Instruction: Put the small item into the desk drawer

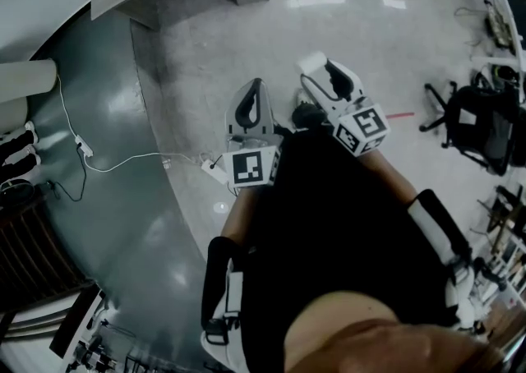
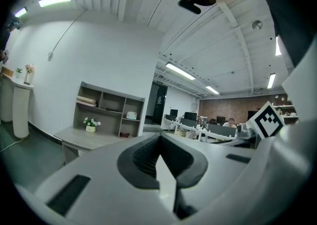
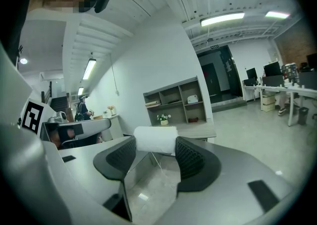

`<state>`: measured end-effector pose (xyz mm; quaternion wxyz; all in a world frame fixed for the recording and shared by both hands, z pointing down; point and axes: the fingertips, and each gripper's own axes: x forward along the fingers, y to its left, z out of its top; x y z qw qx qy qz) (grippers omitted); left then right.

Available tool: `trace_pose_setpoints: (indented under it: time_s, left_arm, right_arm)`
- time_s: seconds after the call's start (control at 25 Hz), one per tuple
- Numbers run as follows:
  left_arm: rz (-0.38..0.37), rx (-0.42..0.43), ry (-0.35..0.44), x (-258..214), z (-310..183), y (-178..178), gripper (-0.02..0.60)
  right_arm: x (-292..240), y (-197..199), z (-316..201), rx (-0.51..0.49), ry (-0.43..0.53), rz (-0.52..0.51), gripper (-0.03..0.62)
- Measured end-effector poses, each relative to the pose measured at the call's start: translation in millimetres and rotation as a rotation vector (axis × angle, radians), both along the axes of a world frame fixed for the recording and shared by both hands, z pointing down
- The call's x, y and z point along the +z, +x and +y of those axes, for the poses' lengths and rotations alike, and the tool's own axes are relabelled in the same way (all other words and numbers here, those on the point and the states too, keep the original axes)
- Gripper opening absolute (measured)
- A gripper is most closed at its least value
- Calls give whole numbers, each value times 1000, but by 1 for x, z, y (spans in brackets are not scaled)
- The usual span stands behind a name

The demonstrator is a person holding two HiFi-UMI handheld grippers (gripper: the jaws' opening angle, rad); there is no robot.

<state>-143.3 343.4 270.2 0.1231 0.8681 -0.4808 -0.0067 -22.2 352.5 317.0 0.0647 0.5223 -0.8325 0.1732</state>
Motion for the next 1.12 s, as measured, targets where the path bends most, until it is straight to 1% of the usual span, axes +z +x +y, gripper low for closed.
trace_pose_setpoints:
  time_s: [0.2,0.36,0.48,0.6,0.72,0.96,1.12]
  left_arm:
    - [-11,10,5,5,10,-5,-2]
    - [-11,-14,-11,8,9,-4,-2]
    - [-23,-36,-15,11,-1,0,-2]
    - [-34,-60,-20,15,-23,6,-2]
    - [-28,-76,-41,21,-49,20,-2]
    - [-30,-91,-73,29,-96,68,-2]
    - [-27,-113,-91,30,-134,94,-2]
  right_arm:
    - [-1,-6,1,8,13,2,252]
    - [3,-4,-8,-4,11,6,252]
    - [5,-2,-24,-27,22,5,252]
    - [11,3,-48,-49,17,-4,252]
    - [16,15,-76,-71,12,-5,252]
    - [25,55,-128,-116,-21,-15,252]
    - [32,75,-164,-157,-38,-9,252]
